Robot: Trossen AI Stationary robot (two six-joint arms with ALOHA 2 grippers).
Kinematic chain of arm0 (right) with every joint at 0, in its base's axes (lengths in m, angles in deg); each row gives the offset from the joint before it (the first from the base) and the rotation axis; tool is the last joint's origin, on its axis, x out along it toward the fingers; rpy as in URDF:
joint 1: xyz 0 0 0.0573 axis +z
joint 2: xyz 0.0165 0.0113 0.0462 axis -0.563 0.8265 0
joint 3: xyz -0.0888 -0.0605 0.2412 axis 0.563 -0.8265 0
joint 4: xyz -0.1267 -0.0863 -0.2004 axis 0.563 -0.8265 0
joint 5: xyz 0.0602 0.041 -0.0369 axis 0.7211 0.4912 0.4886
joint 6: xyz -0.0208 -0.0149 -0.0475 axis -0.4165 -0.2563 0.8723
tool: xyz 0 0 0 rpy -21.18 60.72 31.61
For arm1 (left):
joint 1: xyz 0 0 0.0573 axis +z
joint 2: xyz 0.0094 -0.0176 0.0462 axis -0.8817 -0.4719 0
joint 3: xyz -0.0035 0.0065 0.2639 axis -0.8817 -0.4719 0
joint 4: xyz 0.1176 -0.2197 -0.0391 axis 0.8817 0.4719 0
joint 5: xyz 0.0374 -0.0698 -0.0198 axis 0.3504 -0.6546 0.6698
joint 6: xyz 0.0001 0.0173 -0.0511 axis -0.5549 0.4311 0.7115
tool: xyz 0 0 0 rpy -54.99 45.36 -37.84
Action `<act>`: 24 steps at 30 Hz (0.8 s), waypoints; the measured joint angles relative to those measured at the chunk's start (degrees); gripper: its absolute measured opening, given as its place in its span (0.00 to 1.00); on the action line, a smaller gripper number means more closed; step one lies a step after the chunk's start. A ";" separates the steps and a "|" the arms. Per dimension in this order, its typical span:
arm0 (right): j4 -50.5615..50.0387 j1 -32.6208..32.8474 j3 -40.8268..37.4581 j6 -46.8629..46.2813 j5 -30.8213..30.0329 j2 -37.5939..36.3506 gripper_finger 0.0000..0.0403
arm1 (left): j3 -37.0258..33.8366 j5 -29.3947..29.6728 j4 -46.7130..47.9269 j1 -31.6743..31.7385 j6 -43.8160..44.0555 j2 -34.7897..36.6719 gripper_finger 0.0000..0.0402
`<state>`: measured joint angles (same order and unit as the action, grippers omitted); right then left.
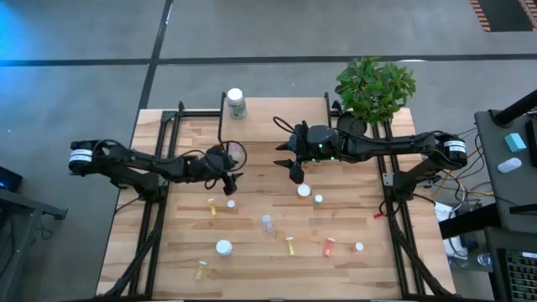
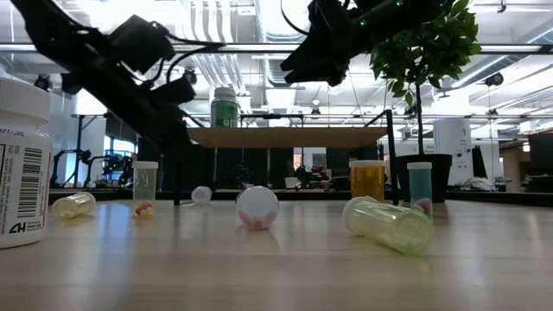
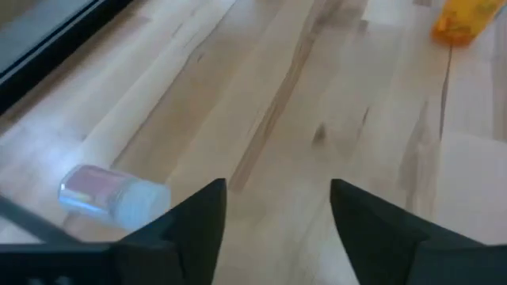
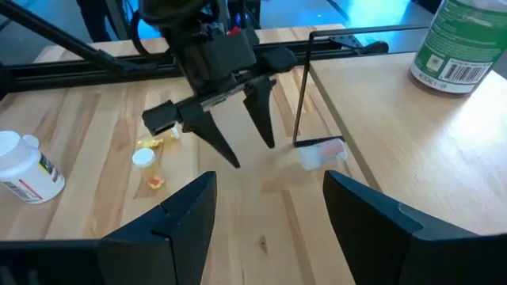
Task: Pick and place medicine bottles onto shelf by color
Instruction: Put the transparent pill bottle on the shelf
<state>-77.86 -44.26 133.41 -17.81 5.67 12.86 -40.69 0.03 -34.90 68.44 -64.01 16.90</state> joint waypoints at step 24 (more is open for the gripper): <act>7.95 14.25 -0.51 -11.10 -30.58 13.56 0.56 | -5.86 18.48 -0.77 -5.06 -3.46 31.02 0.55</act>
<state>-69.92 -30.01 132.90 -28.91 -24.90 26.42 -46.55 18.51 -35.66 63.38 -67.46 47.91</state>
